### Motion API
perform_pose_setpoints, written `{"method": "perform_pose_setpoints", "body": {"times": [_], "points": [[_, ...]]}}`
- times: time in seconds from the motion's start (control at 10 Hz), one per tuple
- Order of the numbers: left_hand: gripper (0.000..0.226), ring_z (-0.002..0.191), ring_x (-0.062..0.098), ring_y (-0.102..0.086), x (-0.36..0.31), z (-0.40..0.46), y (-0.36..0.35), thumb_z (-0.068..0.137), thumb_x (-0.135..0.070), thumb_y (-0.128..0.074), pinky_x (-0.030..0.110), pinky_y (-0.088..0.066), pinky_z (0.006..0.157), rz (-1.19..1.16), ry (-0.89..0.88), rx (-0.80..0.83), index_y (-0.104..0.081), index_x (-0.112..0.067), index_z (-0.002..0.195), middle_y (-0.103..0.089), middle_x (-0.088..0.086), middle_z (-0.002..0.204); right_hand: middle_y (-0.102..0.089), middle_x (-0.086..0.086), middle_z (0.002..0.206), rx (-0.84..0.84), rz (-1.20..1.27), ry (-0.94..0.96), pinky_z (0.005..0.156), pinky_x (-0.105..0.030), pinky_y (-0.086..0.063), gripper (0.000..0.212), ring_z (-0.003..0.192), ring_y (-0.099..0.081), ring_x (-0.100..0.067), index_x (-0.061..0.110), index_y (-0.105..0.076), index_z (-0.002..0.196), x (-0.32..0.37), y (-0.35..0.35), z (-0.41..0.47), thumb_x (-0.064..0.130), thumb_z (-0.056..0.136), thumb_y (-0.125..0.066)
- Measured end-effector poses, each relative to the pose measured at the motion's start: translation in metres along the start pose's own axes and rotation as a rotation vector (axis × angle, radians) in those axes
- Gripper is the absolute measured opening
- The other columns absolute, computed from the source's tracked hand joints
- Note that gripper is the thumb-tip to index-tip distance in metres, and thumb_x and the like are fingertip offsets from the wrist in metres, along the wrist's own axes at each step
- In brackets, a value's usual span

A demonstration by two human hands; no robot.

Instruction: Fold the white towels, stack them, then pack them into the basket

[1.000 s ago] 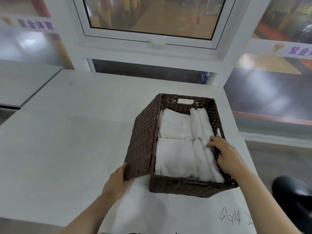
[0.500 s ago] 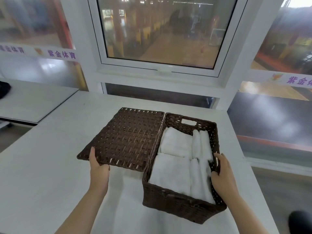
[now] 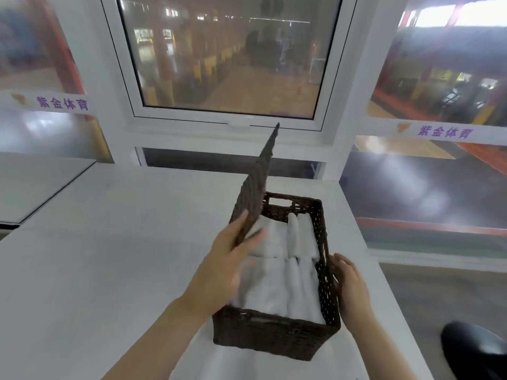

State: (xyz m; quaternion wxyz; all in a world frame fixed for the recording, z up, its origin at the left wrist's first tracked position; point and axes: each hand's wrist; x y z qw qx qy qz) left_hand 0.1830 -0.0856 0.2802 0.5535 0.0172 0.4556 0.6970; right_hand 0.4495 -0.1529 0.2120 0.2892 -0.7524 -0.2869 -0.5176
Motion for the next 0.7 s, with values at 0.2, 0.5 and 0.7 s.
{"method": "perform_pose_setpoints", "body": {"times": [0.2,0.5,0.7], "points": [[0.086,0.147,0.025,-0.027,0.001,-0.019,-0.067,0.084,-0.005,-0.061,0.044,-0.020,0.119,0.357,-0.426,0.457,-0.023,-0.044,0.151,-0.020,0.002,0.163,-0.062,-0.012,0.131,0.015,0.203,-0.103,0.108,-0.047,-0.044,0.043,0.120,-0.061,-0.027,0.008,-0.050,0.137,0.003,0.012,-0.004,0.033,0.102,-0.043],[0.083,0.136,0.008,-0.045,0.005,-0.031,-0.091,0.089,-0.004,-0.058,0.035,-0.033,0.116,0.226,-0.409,0.549,-0.016,-0.031,0.156,-0.048,-0.014,0.147,-0.070,-0.001,0.118,0.050,0.084,-0.084,0.100,-0.038,-0.049,0.029,0.110,-0.066,-0.017,0.015,-0.054,0.128,0.009,0.016,-0.017,0.027,0.104,-0.046],[0.046,0.132,0.000,-0.043,-0.001,-0.033,-0.089,0.101,-0.045,-0.041,0.024,-0.025,0.117,0.154,-0.354,0.538,-0.039,-0.031,0.145,-0.051,-0.018,0.142,-0.064,-0.003,0.121,-0.032,-0.200,-0.005,0.104,-0.039,-0.045,0.026,0.111,-0.061,-0.018,0.019,-0.058,0.123,0.024,0.020,-0.011,0.021,0.097,-0.057]]}}
Point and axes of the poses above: each hand's wrist, its own z-axis towards the middle knuckle, its own y-axis out of the back of the hand, x = y × z
